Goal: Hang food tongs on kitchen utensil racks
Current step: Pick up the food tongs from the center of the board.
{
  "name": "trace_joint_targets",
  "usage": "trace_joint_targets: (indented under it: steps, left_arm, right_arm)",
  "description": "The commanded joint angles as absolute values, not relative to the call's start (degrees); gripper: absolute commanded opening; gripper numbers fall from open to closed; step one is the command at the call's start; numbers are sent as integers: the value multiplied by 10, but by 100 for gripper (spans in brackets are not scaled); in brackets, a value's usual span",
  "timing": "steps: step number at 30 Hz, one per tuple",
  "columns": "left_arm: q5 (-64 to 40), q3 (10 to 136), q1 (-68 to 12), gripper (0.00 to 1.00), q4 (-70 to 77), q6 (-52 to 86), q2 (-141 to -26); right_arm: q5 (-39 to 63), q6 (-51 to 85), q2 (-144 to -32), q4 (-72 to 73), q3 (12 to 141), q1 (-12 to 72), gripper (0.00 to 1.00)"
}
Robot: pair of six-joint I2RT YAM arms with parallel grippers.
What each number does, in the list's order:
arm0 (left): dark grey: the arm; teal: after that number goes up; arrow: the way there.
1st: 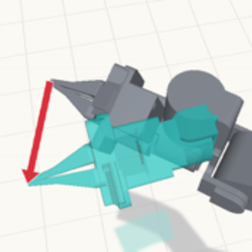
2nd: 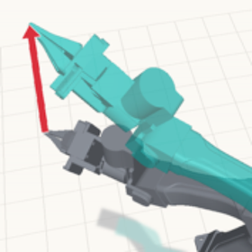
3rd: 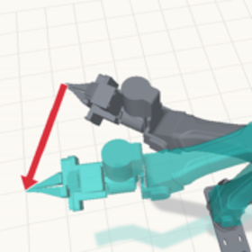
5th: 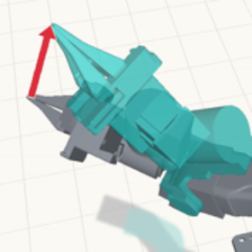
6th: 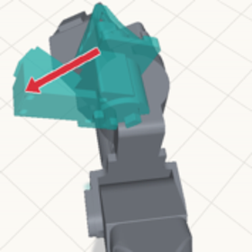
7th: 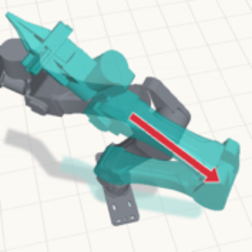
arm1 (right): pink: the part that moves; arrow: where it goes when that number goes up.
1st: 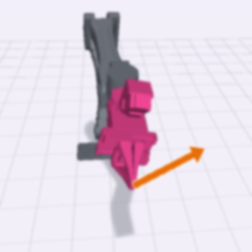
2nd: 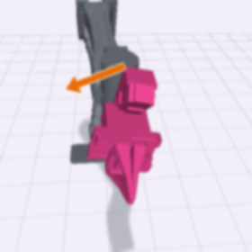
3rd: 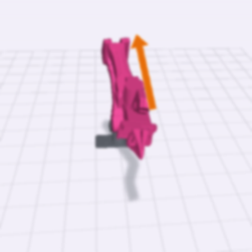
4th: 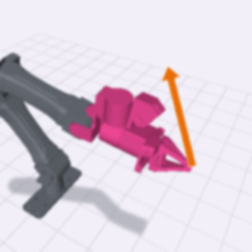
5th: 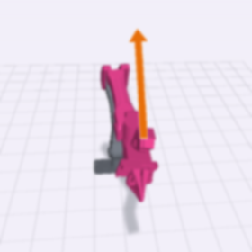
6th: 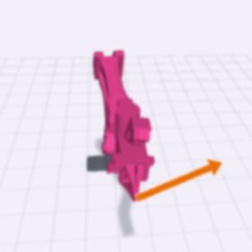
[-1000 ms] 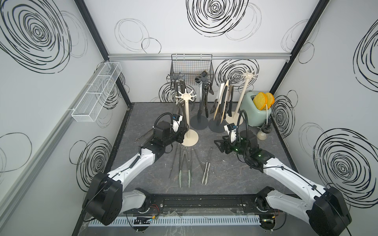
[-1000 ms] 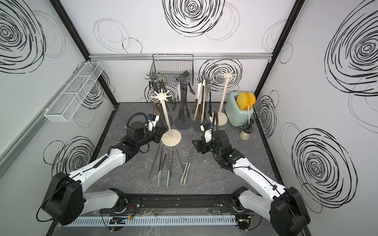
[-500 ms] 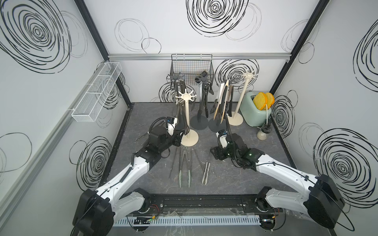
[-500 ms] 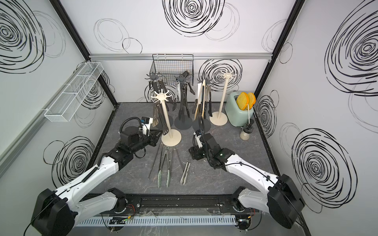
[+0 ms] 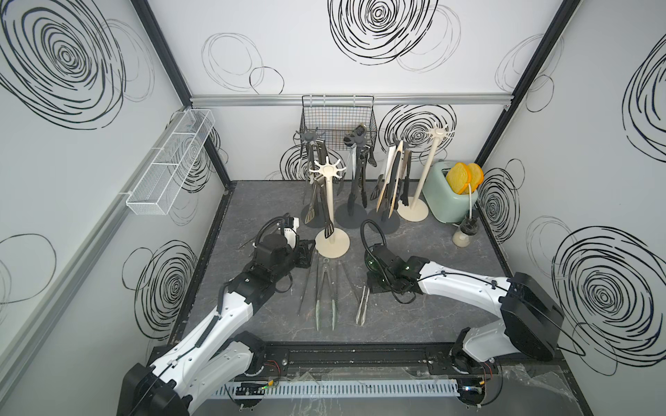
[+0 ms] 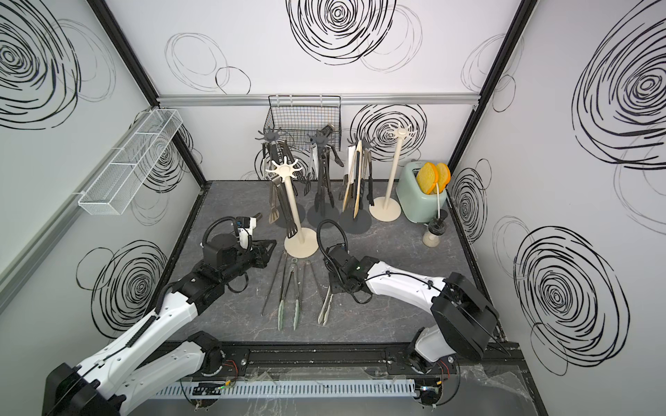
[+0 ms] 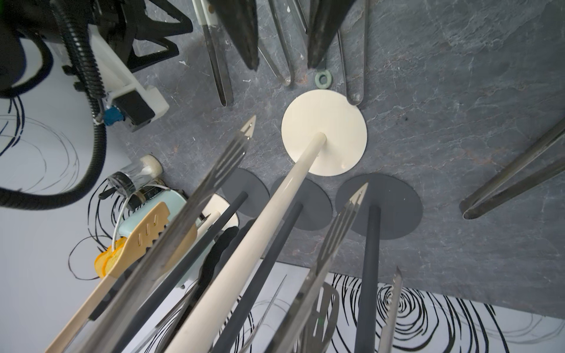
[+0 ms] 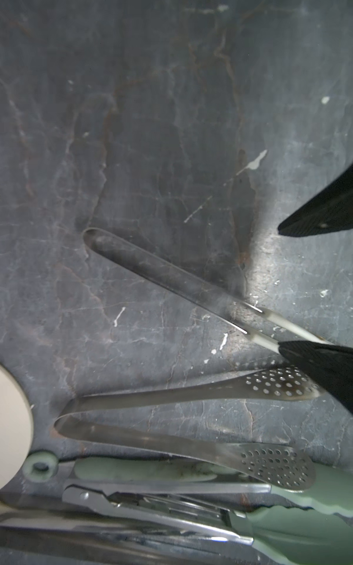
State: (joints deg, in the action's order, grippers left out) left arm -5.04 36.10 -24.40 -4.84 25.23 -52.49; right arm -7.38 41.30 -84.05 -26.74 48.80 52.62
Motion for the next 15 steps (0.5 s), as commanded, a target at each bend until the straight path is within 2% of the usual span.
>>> trace_joint_targets:
  steps: [1, 15]
  left_arm:
    - [-55, 375, -248, 32, -61, 262, -518]
    - [-81, 371, -248, 33, -60, 253, -533]
  right_arm:
    - [-92, 480, -849, -302, 498, 541, 57]
    - [-85, 508, -895, -295, 503, 564, 53]
